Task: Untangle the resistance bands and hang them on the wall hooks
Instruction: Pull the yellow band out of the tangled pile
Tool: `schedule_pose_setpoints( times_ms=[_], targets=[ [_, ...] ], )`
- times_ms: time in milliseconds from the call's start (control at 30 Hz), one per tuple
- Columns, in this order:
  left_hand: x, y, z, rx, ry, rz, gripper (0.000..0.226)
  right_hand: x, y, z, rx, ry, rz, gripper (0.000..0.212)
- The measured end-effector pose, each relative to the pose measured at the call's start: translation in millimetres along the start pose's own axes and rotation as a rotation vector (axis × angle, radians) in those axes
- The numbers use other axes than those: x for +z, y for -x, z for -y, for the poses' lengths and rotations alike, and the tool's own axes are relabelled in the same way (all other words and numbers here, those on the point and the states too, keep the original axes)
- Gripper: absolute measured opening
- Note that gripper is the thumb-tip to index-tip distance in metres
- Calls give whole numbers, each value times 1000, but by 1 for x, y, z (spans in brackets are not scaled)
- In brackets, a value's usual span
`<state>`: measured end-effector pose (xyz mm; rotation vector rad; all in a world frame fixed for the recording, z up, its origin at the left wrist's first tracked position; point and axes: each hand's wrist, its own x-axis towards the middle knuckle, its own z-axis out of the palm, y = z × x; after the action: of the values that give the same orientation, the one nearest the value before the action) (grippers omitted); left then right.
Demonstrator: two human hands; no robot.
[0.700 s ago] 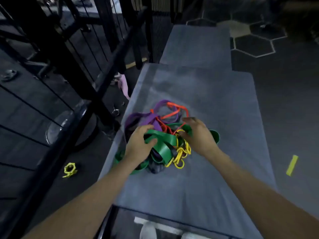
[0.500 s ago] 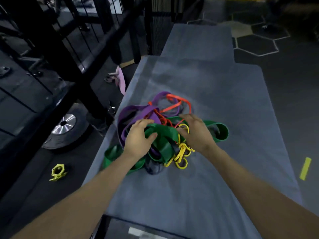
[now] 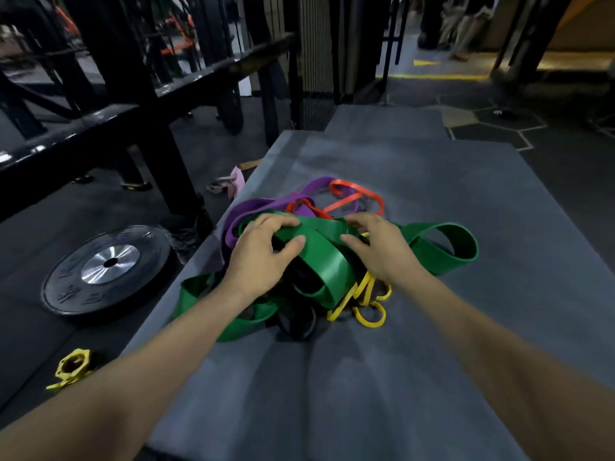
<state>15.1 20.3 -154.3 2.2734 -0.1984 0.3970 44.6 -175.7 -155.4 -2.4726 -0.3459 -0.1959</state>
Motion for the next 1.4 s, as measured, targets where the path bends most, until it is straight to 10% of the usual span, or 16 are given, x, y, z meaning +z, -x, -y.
schedule_pose_setpoints(
  times_ms=[400, 667, 900, 1133, 1233, 1400],
  targets=[
    [-13, 43, -24, 13, -78, 189, 40, -17, 55, 4, 151, 47, 58, 42],
    [-7, 60, -26, -31, -92, 141, 38, -9, 85, -19, 436, -129, 125, 4],
    [2, 41, -60, 122, -254, -34, 43, -40, 82, -17, 412, -725, -18, 15],
    [20, 10, -73, 272, -844, 364, 75, -81, 78, -23, 385, -1031, -244, 30],
    [12, 20, -57, 243, -940, 350, 63, -96, 78, -46, 562, -1022, -490, 27],
    [-7, 33, -48, 183, -935, 291, 55, -88, 81, -45, 671, -841, -433, 15]
  ],
)
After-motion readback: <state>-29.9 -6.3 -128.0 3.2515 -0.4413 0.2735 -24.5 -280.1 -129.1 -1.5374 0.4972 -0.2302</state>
